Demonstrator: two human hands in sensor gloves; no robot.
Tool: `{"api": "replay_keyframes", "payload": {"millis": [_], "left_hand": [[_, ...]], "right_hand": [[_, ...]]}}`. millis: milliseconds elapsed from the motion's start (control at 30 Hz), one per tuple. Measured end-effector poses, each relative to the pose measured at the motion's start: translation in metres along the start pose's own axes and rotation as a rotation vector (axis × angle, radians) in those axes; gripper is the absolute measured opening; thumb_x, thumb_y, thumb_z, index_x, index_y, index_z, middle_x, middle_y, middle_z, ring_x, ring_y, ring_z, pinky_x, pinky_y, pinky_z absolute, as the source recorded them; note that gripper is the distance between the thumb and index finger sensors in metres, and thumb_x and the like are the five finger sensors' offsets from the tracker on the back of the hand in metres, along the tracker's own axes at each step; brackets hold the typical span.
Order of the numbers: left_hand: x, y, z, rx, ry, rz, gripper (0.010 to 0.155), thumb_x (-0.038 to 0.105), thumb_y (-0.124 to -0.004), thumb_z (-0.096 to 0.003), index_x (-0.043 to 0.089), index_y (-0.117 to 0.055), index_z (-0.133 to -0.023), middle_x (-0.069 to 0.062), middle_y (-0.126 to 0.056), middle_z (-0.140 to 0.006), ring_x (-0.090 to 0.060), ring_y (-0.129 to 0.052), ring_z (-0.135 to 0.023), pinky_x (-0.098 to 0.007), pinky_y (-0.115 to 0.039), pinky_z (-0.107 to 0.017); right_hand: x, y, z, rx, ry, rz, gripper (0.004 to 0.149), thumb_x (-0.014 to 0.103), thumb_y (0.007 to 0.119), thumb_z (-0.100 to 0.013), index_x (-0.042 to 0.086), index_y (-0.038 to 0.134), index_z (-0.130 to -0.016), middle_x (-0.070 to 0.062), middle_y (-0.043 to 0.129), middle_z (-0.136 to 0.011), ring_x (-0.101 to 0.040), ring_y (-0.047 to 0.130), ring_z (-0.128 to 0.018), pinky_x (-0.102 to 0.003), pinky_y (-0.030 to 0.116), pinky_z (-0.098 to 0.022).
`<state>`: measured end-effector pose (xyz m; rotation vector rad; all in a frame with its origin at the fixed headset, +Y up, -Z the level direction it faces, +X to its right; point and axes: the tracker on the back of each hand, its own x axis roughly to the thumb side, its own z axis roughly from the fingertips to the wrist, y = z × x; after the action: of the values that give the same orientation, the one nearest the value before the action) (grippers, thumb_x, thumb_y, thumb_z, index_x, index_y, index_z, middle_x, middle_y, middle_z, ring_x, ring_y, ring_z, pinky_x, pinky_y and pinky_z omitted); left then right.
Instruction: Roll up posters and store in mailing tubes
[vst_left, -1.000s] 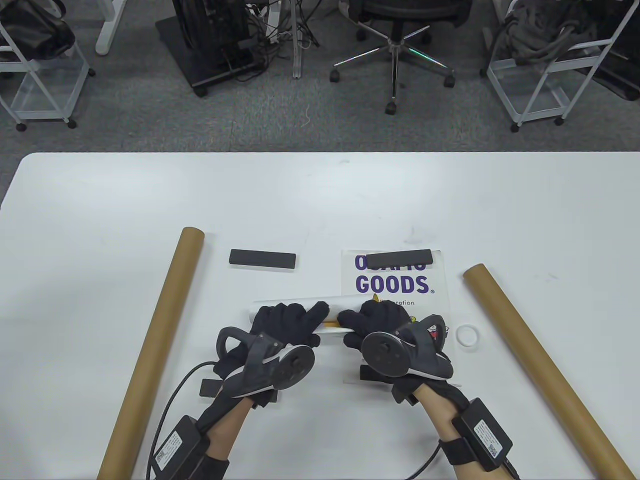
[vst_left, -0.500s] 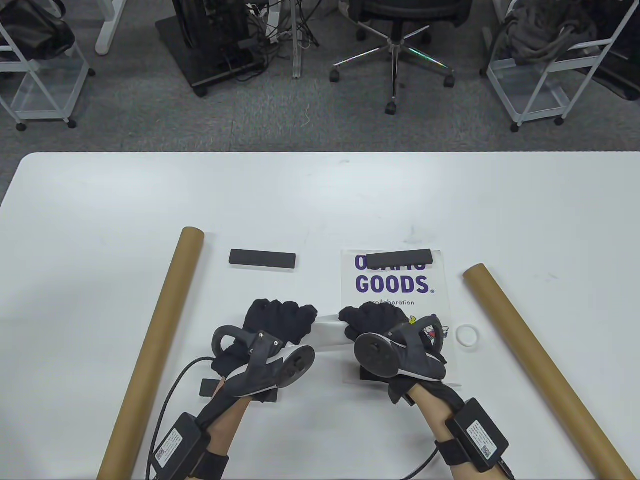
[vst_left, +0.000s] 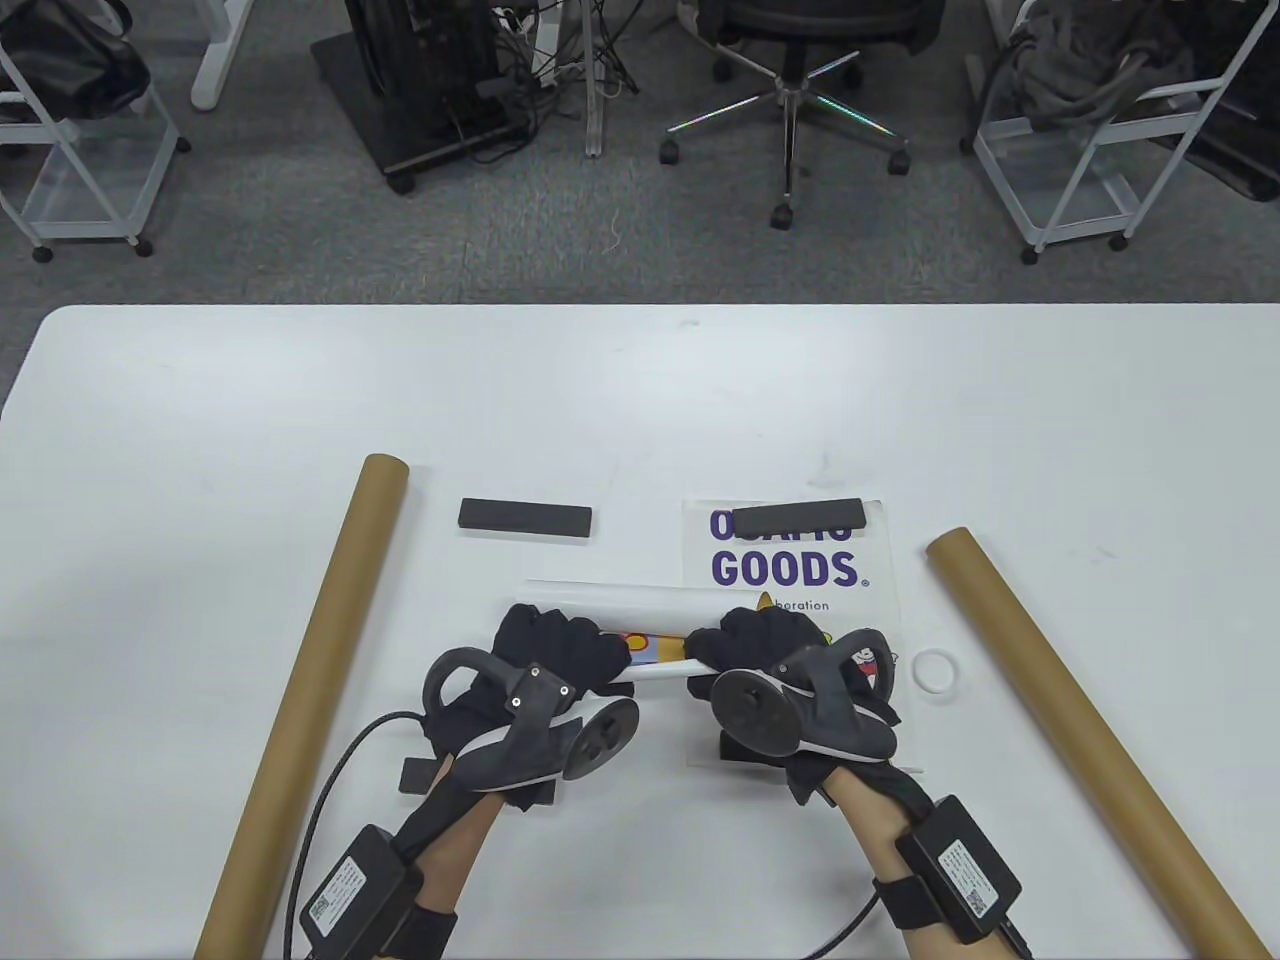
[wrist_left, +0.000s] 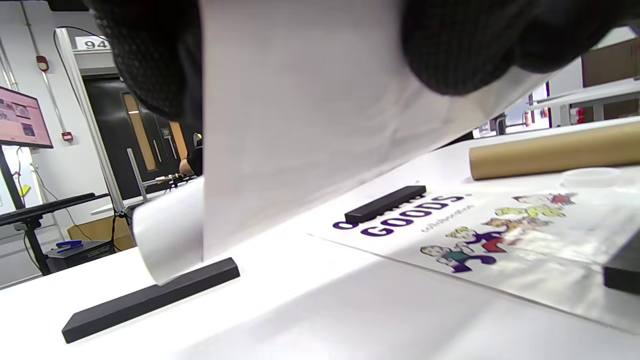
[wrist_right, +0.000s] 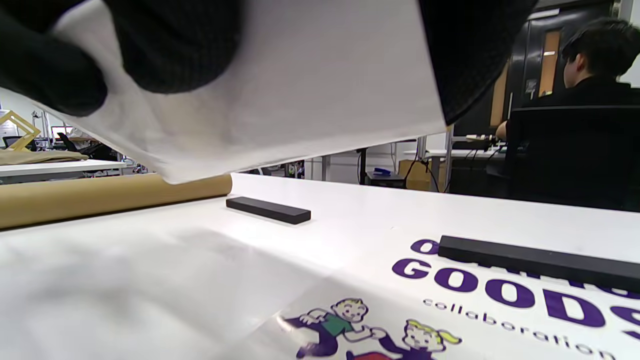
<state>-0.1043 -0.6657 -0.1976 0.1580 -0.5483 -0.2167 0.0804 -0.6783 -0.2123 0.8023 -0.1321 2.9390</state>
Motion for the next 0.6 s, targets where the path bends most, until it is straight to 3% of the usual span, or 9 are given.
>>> {"api": "replay_keyframes", "payload": {"millis": [67,200,267,400,600], "left_hand": [[0.005,0.001,0.000,-0.005,-0.005,-0.040,0.032,0.054,-0.068,-0.0526,0.037,-0.083,-0.075,0.007,-0.097,-0.072,-0.022,-0.099,-0.063,-0.052,-0.077,-0.074],[0.011,-0.001,-0.001,-0.020,0.018,-0.079,0.045,0.052,-0.063,-0.0545,0.039,-0.076,-0.096,0.000,-0.079,-0.099,-0.027,-0.086,-0.079,-0.055,-0.069,-0.078],[0.013,-0.002,-0.002,-0.036,0.036,-0.065,0.055,0.050,-0.060,-0.0550,0.035,-0.068,-0.107,-0.003,-0.072,-0.101,-0.026,-0.082,-0.078,-0.055,-0.068,-0.077],[0.009,-0.002,-0.002,-0.012,0.038,0.010,0.063,0.046,-0.063,-0.0536,0.026,-0.062,-0.113,0.001,-0.078,-0.093,-0.020,-0.086,-0.068,-0.051,-0.075,-0.074],[-0.002,-0.001,0.000,0.097,0.063,0.131,0.071,0.048,-0.077,-0.0458,0.031,-0.058,-0.112,0.009,-0.092,-0.078,-0.013,-0.099,-0.058,-0.044,-0.083,-0.072]], "right_hand": [[0.000,0.001,0.001,0.003,0.003,0.008,0.043,0.041,0.072,-0.047,0.023,0.078,-0.085,-0.001,0.088,-0.064,-0.028,0.092,-0.048,-0.062,0.076,-0.060],[0.000,0.004,0.001,0.012,0.038,0.031,0.046,0.040,0.069,-0.047,0.021,0.079,-0.087,-0.015,0.074,-0.086,-0.039,0.080,-0.066,-0.070,0.063,-0.066],[0.000,0.002,0.000,0.041,0.054,0.037,0.045,0.039,0.069,-0.046,0.021,0.080,-0.086,-0.011,0.075,-0.079,-0.034,0.082,-0.060,-0.068,0.066,-0.065],[-0.001,0.005,0.001,0.030,0.034,0.023,0.048,0.039,0.071,-0.044,0.019,0.080,-0.086,-0.005,0.081,-0.071,-0.030,0.087,-0.054,-0.064,0.071,-0.064],[-0.010,0.003,0.002,-0.046,0.042,-0.024,0.057,0.042,0.077,-0.039,0.018,0.075,-0.091,0.000,0.088,-0.069,-0.026,0.093,-0.052,-0.059,0.076,-0.062]]}}
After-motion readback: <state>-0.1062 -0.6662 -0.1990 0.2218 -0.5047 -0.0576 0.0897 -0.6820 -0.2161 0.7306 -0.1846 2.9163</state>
